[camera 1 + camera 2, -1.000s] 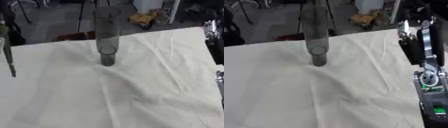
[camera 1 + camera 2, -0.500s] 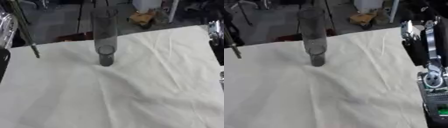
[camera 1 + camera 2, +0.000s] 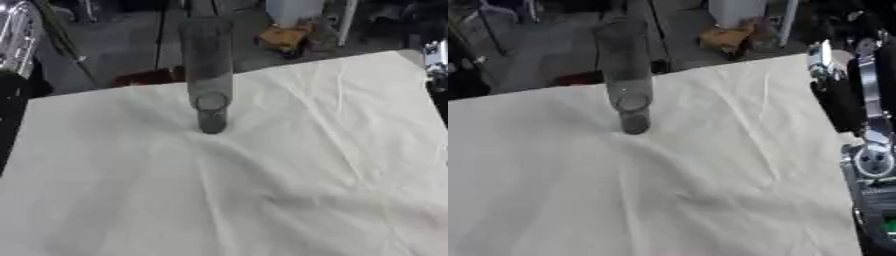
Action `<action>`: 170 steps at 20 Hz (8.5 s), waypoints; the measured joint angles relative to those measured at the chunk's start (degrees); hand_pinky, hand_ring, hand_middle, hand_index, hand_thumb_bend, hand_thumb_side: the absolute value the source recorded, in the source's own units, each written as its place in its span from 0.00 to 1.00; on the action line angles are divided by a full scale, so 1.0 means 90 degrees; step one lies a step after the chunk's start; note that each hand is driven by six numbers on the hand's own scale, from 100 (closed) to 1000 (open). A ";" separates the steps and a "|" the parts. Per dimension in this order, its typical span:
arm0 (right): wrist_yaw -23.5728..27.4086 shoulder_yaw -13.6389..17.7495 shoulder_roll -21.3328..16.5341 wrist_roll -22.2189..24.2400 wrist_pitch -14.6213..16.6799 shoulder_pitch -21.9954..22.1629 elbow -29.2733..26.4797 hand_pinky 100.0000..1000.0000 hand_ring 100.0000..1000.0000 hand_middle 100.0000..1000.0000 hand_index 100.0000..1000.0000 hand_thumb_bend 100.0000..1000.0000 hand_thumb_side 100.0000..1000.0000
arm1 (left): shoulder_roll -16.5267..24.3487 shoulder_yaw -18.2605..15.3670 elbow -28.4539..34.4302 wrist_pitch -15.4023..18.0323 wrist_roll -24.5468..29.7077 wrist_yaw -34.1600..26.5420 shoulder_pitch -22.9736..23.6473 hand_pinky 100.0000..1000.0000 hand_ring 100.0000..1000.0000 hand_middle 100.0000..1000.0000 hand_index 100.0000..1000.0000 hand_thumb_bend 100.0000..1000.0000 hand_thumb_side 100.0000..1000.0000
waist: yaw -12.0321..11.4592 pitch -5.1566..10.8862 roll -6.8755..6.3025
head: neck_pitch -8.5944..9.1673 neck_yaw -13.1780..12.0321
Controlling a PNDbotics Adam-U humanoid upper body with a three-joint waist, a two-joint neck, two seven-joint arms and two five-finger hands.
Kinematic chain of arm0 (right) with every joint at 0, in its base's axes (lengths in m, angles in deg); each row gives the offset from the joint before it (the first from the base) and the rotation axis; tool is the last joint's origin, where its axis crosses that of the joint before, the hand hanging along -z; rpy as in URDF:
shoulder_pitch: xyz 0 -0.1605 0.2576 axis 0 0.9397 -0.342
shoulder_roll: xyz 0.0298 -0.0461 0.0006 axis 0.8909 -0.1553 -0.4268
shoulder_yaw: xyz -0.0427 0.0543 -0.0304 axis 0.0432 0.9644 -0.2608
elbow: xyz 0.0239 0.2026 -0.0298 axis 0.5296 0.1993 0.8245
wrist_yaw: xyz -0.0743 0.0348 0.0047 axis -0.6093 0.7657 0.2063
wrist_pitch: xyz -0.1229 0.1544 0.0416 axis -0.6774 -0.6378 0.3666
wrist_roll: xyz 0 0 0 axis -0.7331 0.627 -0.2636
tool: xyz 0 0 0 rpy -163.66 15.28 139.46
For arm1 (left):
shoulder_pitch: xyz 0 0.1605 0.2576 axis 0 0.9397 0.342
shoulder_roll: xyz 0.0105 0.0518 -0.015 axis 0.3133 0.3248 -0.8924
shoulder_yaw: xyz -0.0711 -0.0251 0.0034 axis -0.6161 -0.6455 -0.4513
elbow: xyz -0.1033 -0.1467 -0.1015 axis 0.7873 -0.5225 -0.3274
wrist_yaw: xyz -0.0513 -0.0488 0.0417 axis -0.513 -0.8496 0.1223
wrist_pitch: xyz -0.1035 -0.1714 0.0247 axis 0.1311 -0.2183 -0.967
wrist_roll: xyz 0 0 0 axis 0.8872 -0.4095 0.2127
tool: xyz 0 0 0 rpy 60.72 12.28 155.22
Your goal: Arrange flowers into the vase.
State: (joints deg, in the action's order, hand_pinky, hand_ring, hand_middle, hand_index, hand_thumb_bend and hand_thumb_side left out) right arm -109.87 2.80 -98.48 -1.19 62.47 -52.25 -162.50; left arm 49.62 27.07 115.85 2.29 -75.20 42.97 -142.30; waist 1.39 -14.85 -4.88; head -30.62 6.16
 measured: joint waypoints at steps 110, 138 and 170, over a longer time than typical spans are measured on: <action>0.0623 -0.0438 -0.0272 0.0285 0.0132 -0.0590 0.0000 0.77 0.94 0.72 0.95 0.04 1.00 | -0.0555 -0.0155 -0.1375 0.0999 -0.1007 0.0119 -0.1128 0.00 0.00 0.00 0.04 0.00 0.71 | 0.0769 -0.1056 -0.0659 | 0.1944 -0.0769; 0.0628 -0.0370 -0.0288 0.0199 0.0070 -0.0459 0.0000 0.77 0.94 0.72 0.95 0.05 1.00 | -0.0374 -0.0027 -0.1416 -0.0532 -0.0083 0.1487 -0.1122 0.00 0.00 0.01 0.12 0.00 0.62 | 0.0698 -0.1051 -0.0740 | 0.1979 -0.0711; 0.0629 -0.0330 -0.0288 0.0093 0.0053 -0.0431 0.0000 0.77 0.94 0.71 0.95 0.05 1.00 | -0.0276 0.0186 -0.1649 -0.1943 0.1825 0.2388 -0.0985 0.00 0.34 0.29 0.34 0.00 0.63 | 0.0624 -0.0900 -0.0758 | 0.1958 -0.0678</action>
State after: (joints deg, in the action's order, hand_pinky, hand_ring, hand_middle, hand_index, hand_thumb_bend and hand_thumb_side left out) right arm -104.21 -0.16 -101.07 -0.35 62.95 -56.13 -162.50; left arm 47.14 28.75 101.00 -15.20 -58.78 64.47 -151.17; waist 7.01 -22.95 -11.70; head -13.01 0.05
